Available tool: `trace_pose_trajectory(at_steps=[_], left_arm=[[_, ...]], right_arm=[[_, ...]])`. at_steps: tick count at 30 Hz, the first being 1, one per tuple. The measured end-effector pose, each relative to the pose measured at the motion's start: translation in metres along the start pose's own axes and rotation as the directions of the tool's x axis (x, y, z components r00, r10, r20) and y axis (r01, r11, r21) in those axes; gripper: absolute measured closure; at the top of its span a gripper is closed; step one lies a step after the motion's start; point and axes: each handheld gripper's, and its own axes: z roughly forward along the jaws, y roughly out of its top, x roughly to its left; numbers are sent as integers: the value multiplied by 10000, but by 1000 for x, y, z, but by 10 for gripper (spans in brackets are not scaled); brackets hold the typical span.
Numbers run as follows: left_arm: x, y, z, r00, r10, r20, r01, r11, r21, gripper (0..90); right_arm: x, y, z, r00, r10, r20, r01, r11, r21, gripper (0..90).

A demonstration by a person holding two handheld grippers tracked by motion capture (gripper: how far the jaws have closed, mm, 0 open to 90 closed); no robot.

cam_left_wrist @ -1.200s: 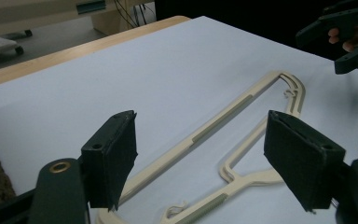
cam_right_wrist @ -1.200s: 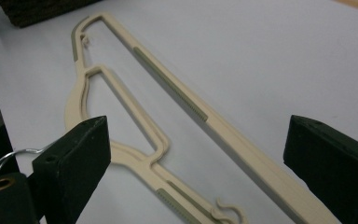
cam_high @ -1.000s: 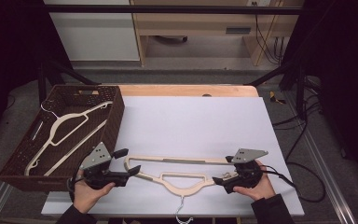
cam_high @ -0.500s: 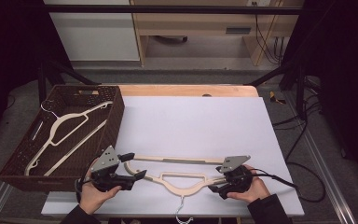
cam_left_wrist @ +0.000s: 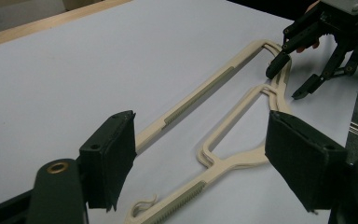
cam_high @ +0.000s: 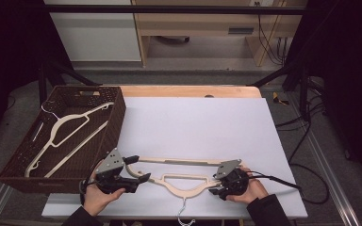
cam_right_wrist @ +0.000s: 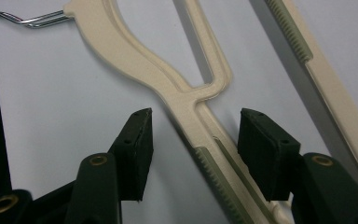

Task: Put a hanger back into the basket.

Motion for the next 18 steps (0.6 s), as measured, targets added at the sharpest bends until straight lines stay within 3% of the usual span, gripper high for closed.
trace_pose_trajectory(at_steps=[3,16,18], left_arm=[[-1,0,1,10000,-1,27,1,10000,4,245],[0,0,1,10000,23,49,-23,10000,87,245],[0,-1,1,10000,17,48,-17,10000,93,245]], right_arm=[[-3,1,-1,9999,-88,-99,88,9999,82,571],[-6,1,-3,9980,-619,107,620,9981,-22,713],[-7,1,-5,9992,-407,10,407,9992,-66,745]])
